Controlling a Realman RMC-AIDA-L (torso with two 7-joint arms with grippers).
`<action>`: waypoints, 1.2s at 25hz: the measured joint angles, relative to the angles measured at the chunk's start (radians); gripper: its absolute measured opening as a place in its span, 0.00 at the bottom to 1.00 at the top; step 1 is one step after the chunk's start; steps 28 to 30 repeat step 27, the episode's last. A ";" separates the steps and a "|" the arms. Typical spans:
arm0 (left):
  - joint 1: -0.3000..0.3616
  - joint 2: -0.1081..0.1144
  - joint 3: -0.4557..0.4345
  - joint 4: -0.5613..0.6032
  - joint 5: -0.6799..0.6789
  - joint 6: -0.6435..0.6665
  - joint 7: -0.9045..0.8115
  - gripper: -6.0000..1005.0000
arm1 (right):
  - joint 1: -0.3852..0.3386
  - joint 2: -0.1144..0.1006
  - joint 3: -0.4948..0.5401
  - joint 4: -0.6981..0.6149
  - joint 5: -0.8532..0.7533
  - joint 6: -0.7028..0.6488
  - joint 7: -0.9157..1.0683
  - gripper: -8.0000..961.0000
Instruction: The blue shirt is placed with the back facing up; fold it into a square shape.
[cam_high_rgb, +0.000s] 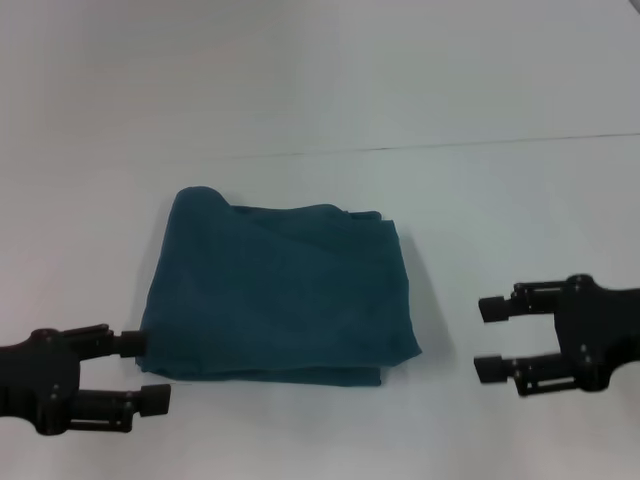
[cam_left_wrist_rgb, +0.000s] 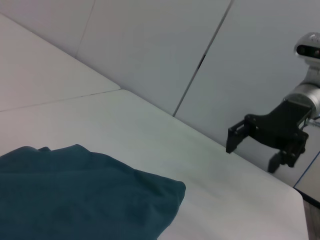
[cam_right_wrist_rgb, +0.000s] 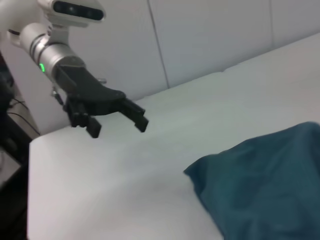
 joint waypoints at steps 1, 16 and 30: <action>0.002 0.000 -0.001 0.000 0.001 0.000 0.004 0.95 | -0.003 -0.001 0.001 0.019 0.001 0.000 -0.020 0.79; 0.023 -0.008 -0.026 -0.020 0.031 -0.007 0.003 0.95 | -0.042 0.004 0.017 0.111 -0.009 0.008 -0.165 0.97; 0.059 -0.023 -0.039 -0.016 0.032 -0.006 0.018 0.95 | -0.060 0.004 0.046 0.131 -0.006 0.000 -0.220 0.97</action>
